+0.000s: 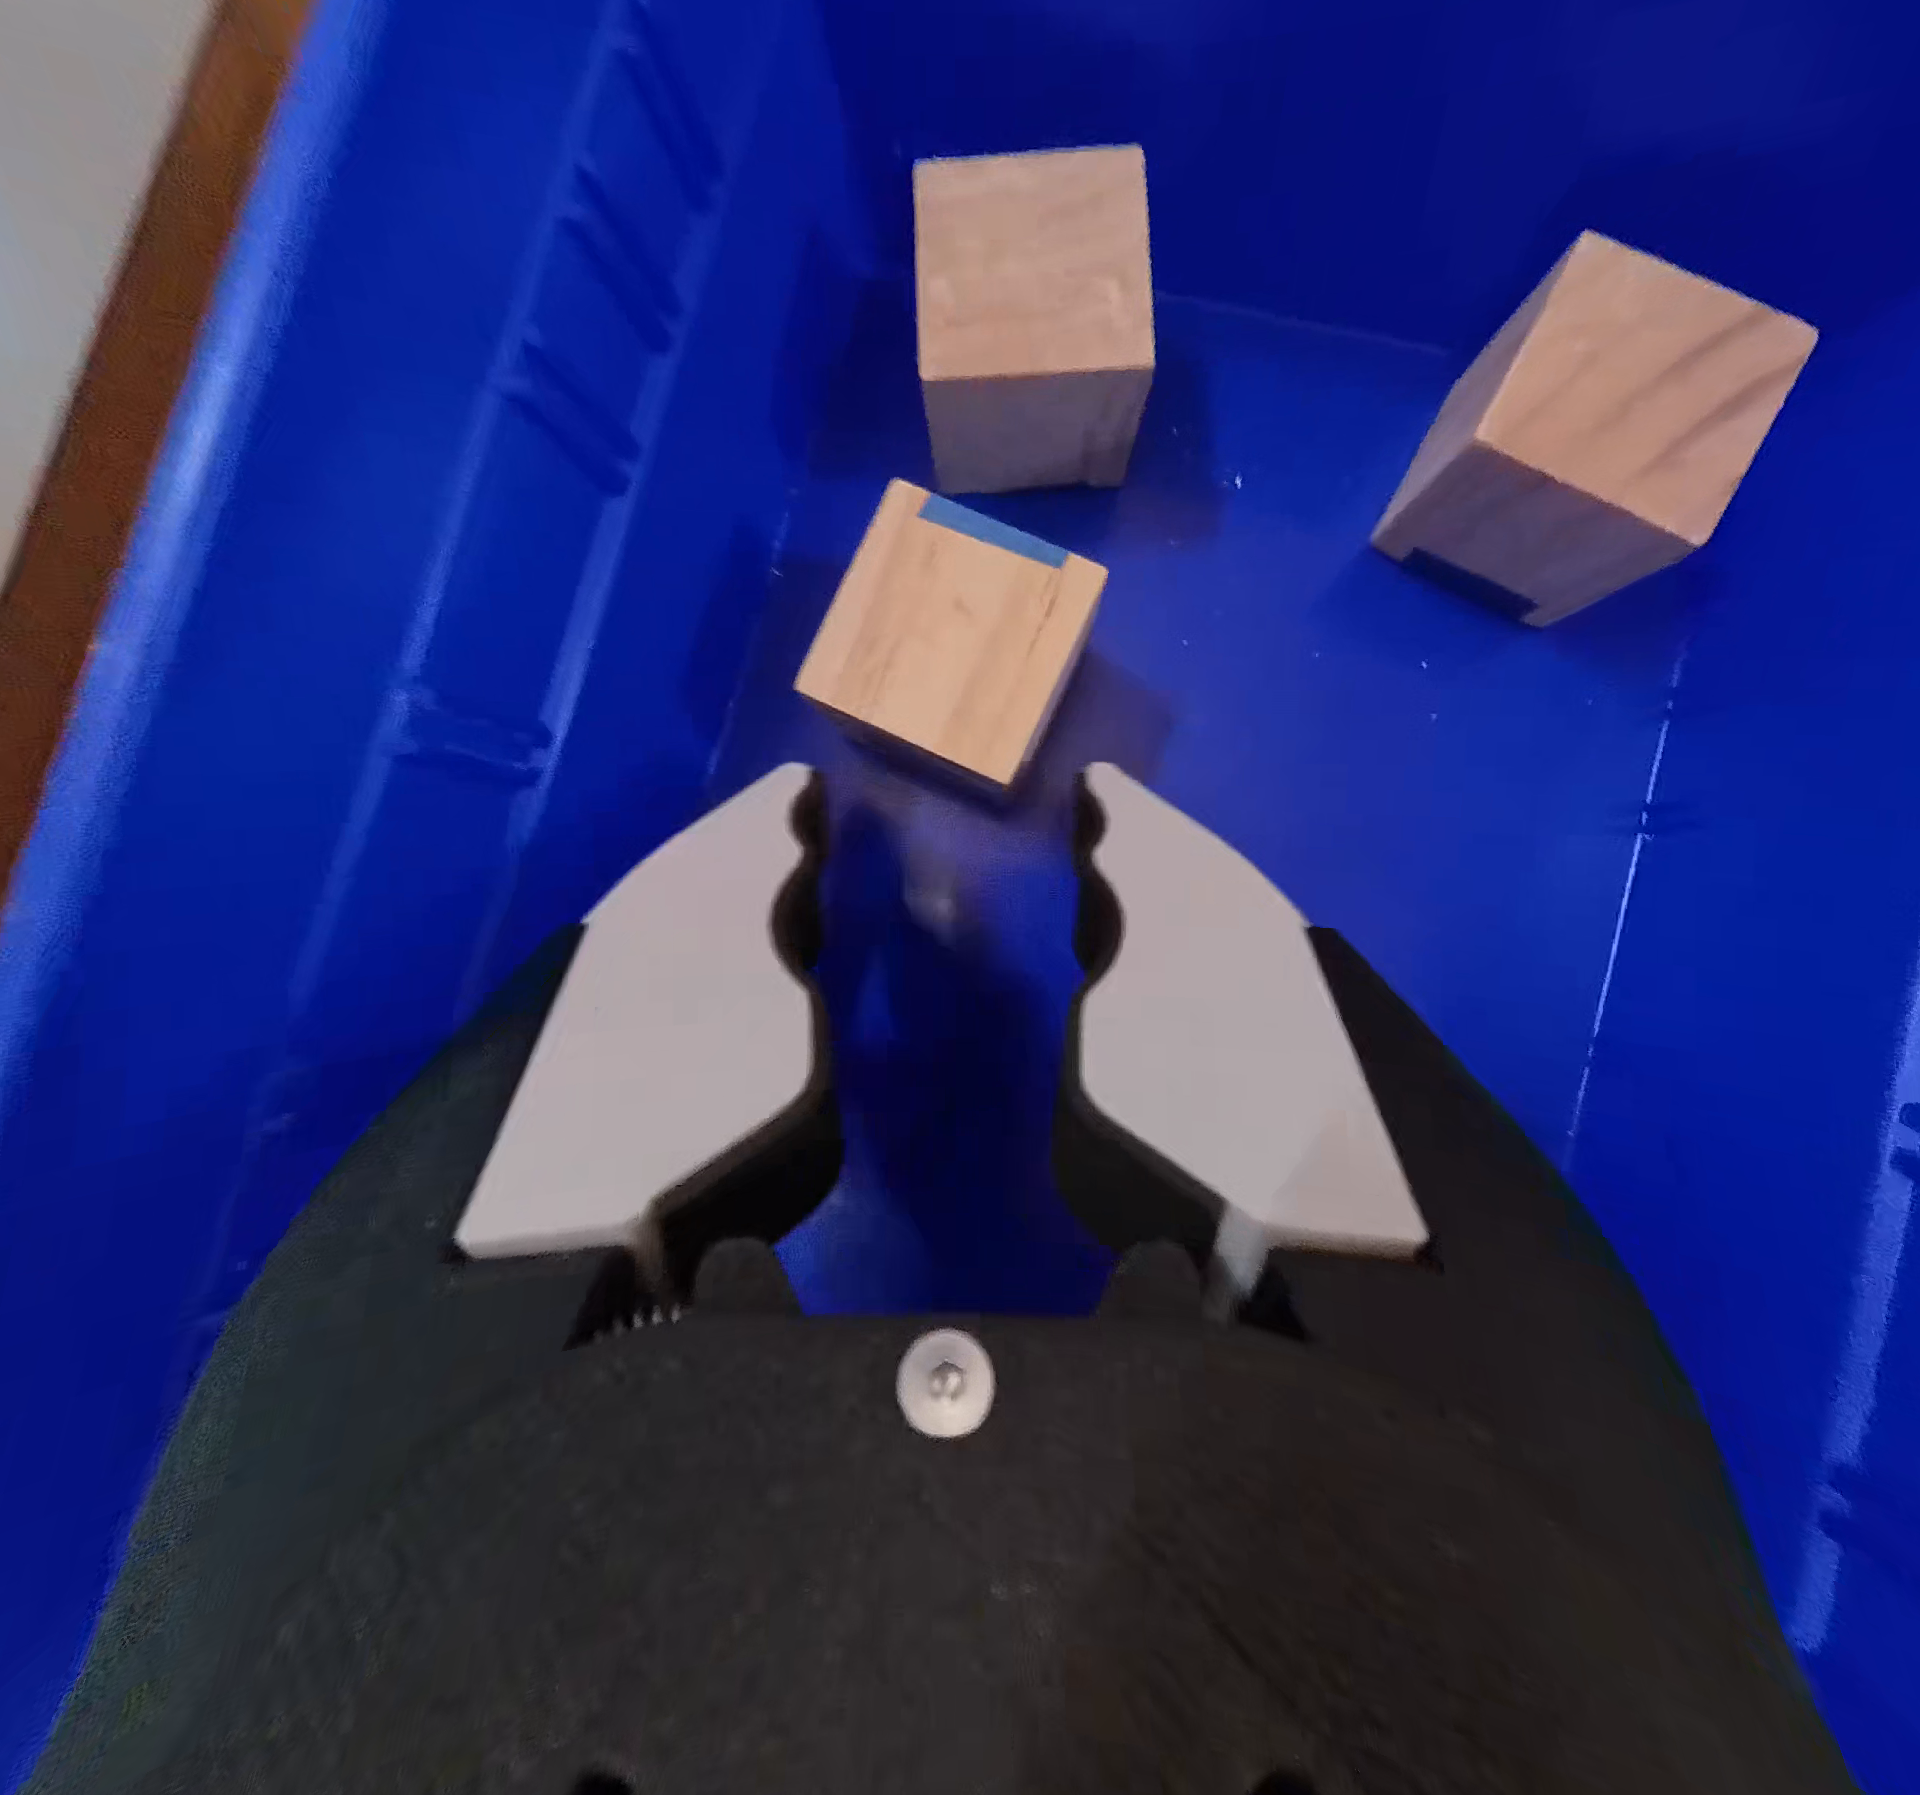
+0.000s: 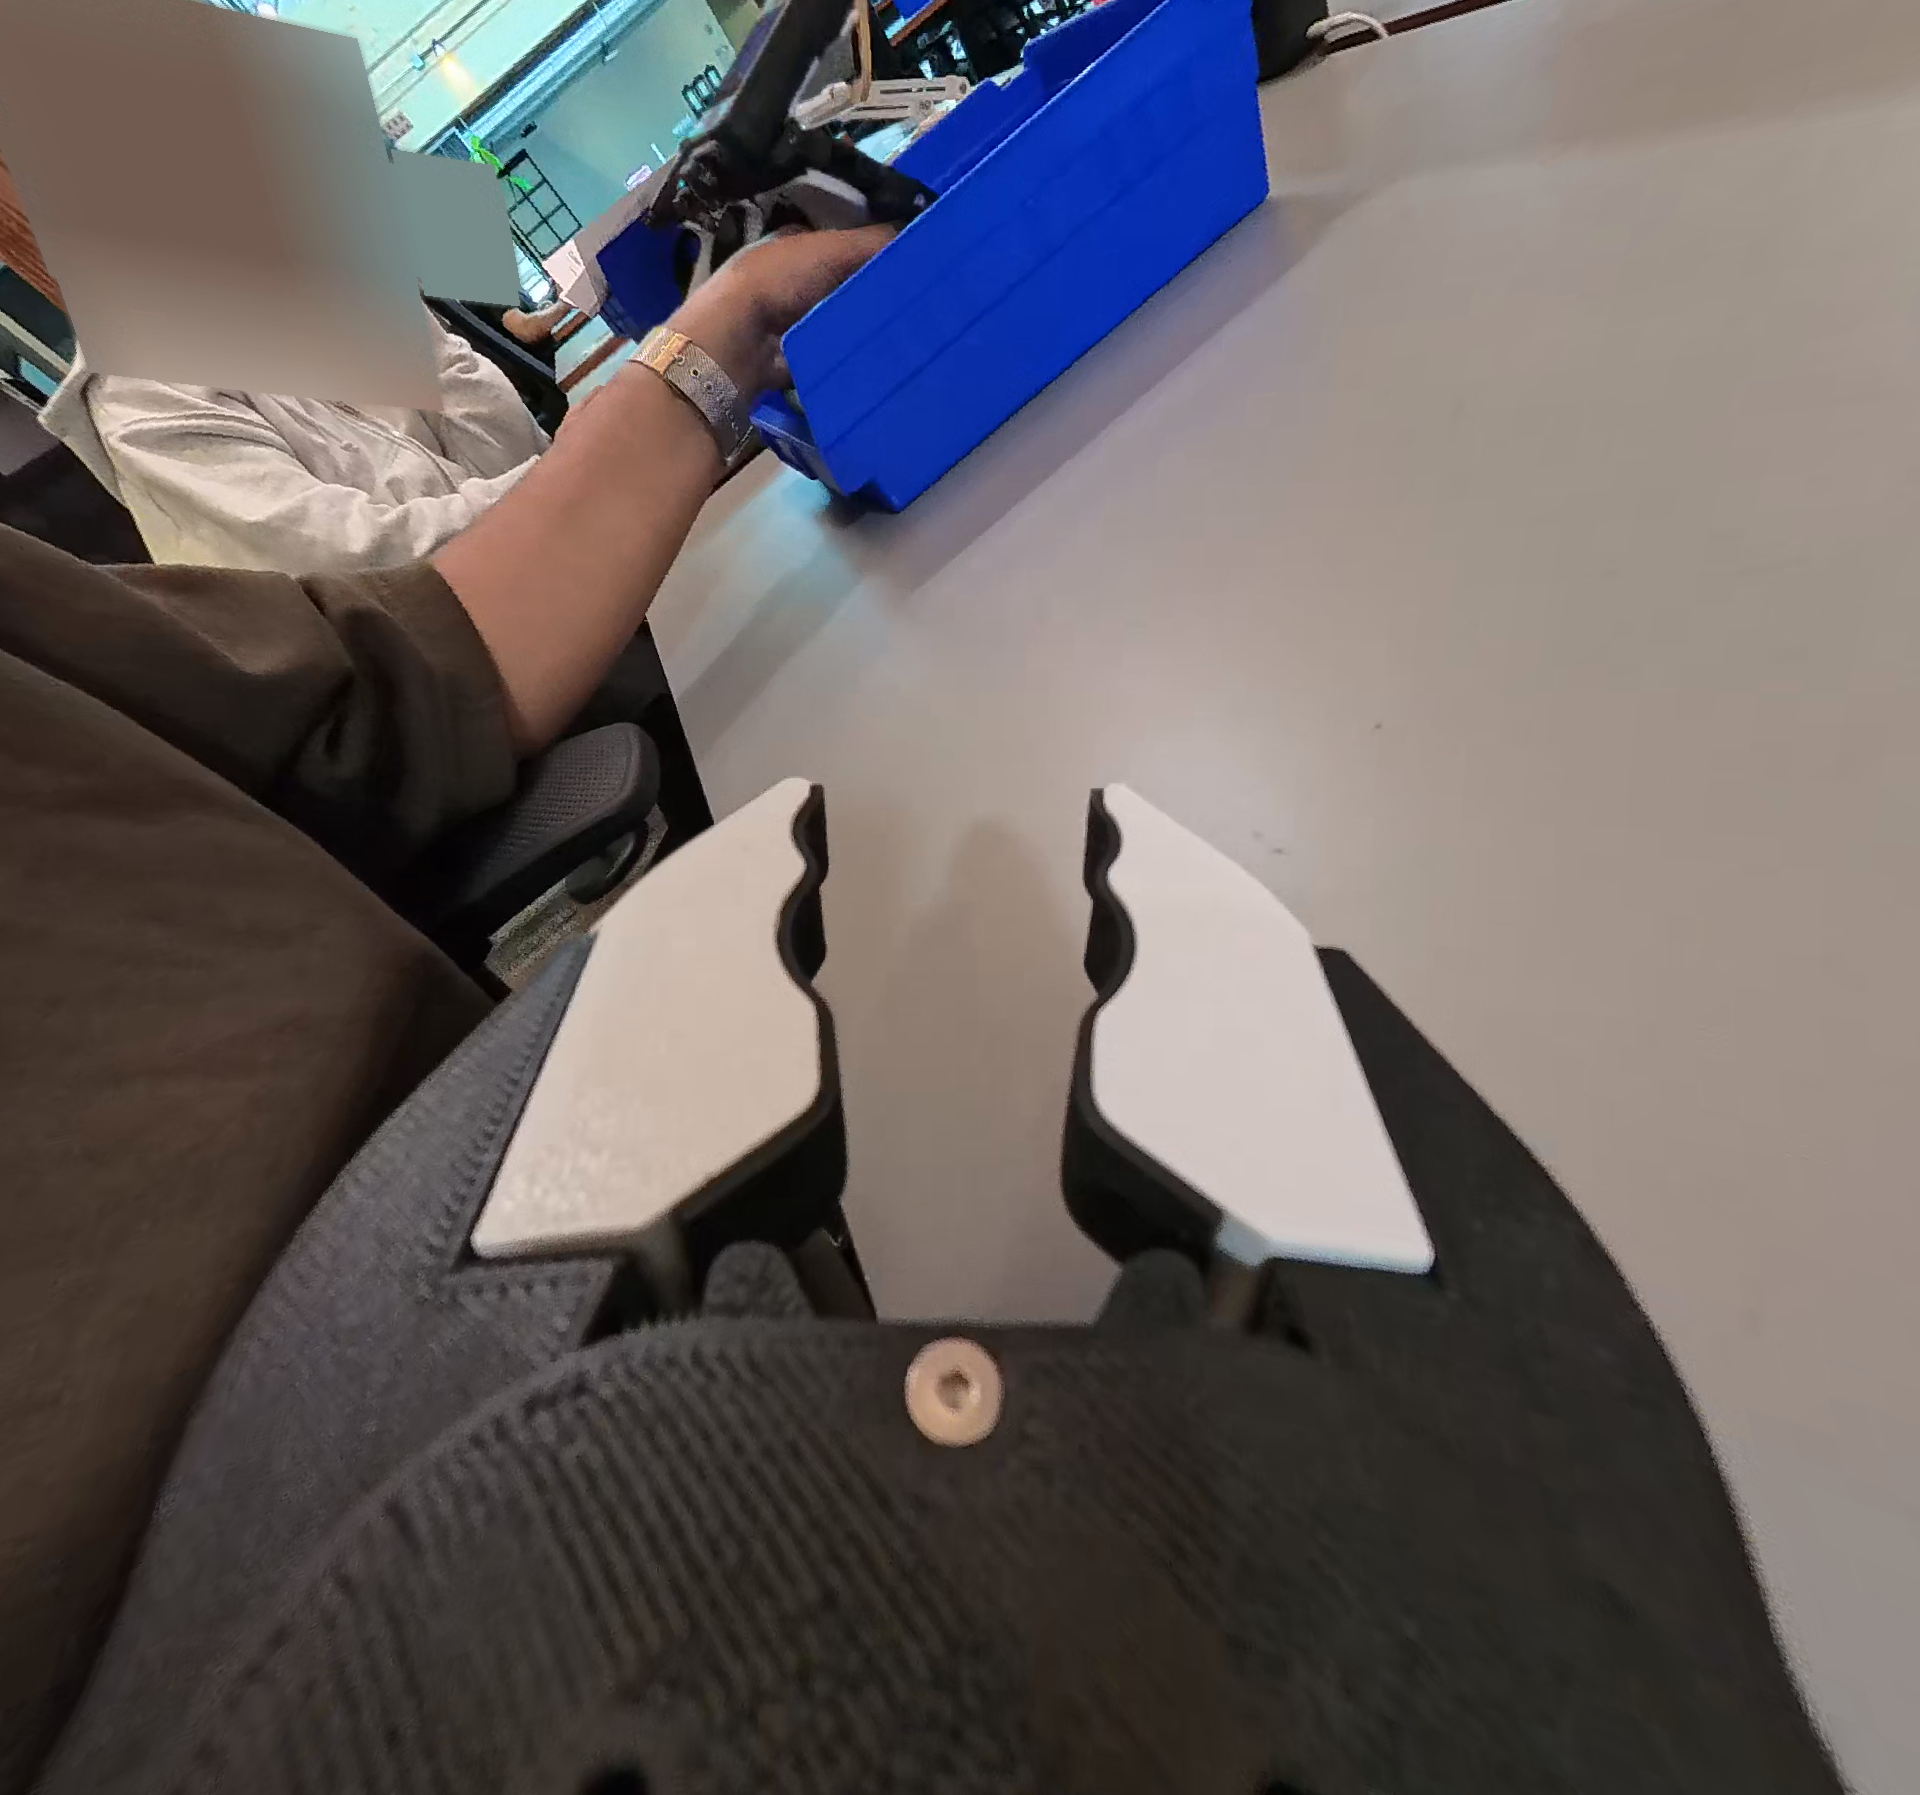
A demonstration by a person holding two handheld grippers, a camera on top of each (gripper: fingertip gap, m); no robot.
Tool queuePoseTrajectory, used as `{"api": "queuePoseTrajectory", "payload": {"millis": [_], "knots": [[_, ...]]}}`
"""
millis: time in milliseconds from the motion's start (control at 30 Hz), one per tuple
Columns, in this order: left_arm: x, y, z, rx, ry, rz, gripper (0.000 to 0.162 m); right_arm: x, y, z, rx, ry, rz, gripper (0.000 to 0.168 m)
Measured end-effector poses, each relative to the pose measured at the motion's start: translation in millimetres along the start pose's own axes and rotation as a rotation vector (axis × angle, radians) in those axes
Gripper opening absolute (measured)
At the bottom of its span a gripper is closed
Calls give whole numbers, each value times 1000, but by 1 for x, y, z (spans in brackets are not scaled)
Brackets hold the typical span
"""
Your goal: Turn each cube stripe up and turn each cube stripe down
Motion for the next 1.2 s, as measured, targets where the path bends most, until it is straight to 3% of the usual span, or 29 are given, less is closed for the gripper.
{"api": "queuePoseTrajectory", "payload": {"millis": [200,267,333,400,533,667,767,900,1033,1200], "knots": [[13,-5,-15,7,7,-14,73,1,0,0,-9,-1,3,48],[16,-4,-29,84,74,-51,69,1,1,0,-10,-4,4,48],[21,-5,-29,59,68,-68,54,2,2,1,-19,-8,15,48],[24,-8,-19,3,38,-55,52,2,2,3,-33,-10,28,48],[29,-24,33,-348,-197,41,51,4,-2,3,-44,-15,30,47],[31,-58,116,-804,-446,-1,50,7,-7,6,-49,-28,18,47],[12,-104,175,-1135,-578,-171,50,12,-9,12,-58,-70,-10,48],[-38,-176,215,-1136,-768,-406,50,22,-9,25,-76,-165,-46,51],[-94,-252,212,-1336,-679,-430,50,32,-8,41,-102,-281,-56,53],[-138,-309,196,-1171,-662,-524,50,38,-23,59,-63,-343,-187,58]]}}
Point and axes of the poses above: each gripper's, where its closed fingertips meet, z back along the fingers, x out of its top, y = z × x across the jaws, the point moved 10 cm from there along z, back along the fingers
